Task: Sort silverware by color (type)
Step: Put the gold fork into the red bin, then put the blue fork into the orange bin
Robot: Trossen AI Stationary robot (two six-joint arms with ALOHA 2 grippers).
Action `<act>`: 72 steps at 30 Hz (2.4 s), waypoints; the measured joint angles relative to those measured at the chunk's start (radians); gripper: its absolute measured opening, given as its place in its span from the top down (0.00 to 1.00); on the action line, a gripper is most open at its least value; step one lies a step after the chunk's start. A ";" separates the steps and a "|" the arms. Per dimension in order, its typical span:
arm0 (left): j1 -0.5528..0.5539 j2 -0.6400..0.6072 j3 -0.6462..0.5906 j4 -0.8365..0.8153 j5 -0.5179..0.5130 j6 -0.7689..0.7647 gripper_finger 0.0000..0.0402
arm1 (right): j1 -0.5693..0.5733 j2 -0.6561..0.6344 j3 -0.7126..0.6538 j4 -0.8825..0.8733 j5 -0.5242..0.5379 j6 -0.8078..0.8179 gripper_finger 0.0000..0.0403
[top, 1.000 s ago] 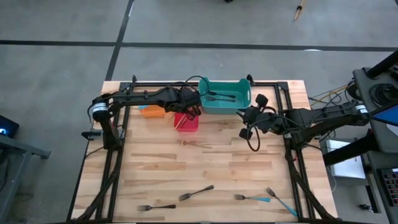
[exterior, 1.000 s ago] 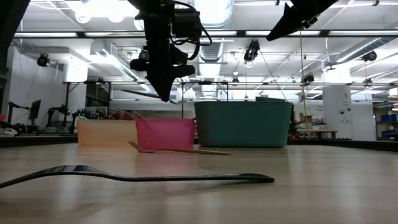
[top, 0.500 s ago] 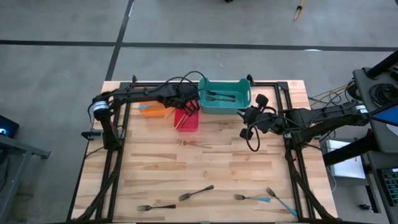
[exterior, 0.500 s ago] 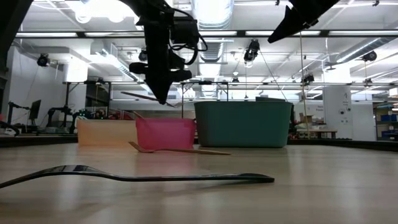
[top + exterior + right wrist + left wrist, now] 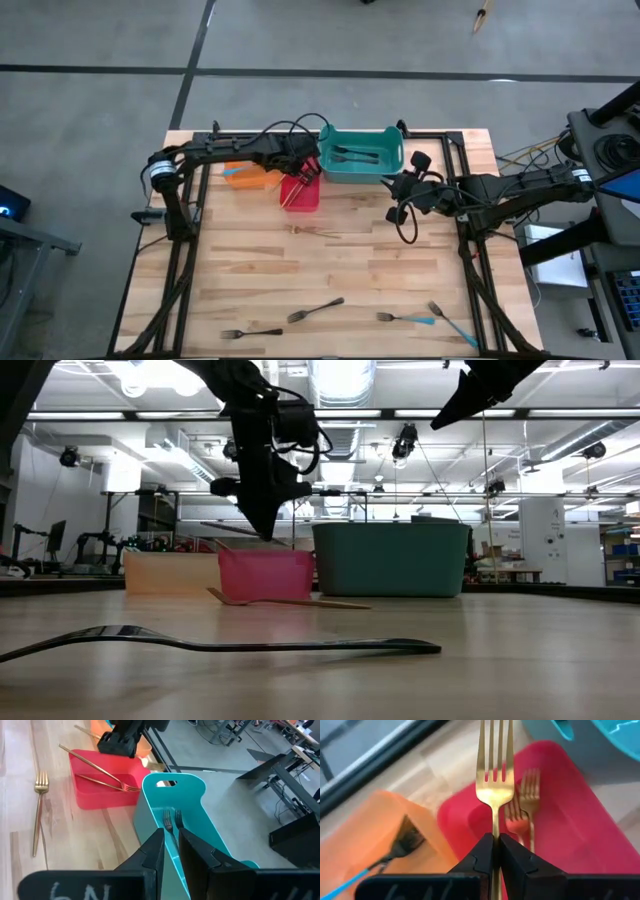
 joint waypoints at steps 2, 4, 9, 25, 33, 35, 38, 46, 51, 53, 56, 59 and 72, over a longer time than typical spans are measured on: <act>-0.004 0.010 -0.010 0.010 0.026 -0.001 0.98 | 0.000 0.000 0.000 0.000 0.000 0.000 0.88; -0.010 0.028 -0.021 0.013 0.033 0.000 0.98 | 0.000 0.000 0.000 0.000 0.000 0.000 0.88; -0.016 0.056 -0.033 0.027 0.033 0.005 0.98 | 0.000 0.001 -0.001 -0.001 0.000 0.012 0.88; -0.021 0.132 -0.031 0.038 0.041 0.012 0.98 | 0.000 0.001 -0.001 -0.011 0.000 -0.008 0.88; -0.021 0.142 -0.011 0.045 0.040 -0.014 0.95 | 0.000 0.000 -0.003 -0.017 0.000 0.000 0.88; -0.021 0.142 -0.006 0.043 0.039 -0.015 0.92 | 0.000 0.000 -0.006 -0.018 0.000 0.000 0.88; -0.021 0.142 0.003 0.044 0.036 -0.014 0.88 | 0.000 0.000 -0.006 -0.018 0.000 0.000 0.88; -0.032 0.142 0.044 -0.001 0.012 0.010 0.79 | 0.000 0.000 -0.006 -0.053 0.000 0.073 0.88; -0.076 0.140 0.085 -0.066 -0.072 0.036 0.78 | 0.000 0.000 -0.006 -0.115 -0.027 0.242 0.88; -0.101 0.139 0.095 -0.087 -0.117 0.038 0.78 | 0.000 0.000 -0.006 -0.142 -0.084 0.319 0.88; -0.139 0.129 0.100 -0.106 -0.183 0.047 0.78 | 0.000 0.000 -0.007 -0.156 -0.184 0.411 0.88; -0.175 0.111 0.100 -0.128 -0.231 0.069 0.78 | 0.003 0.006 -0.007 -0.151 -0.276 0.487 0.88; -0.310 -0.069 0.099 -0.225 -0.322 0.082 0.78 | 0.099 0.111 -0.007 -0.149 -0.467 0.694 0.88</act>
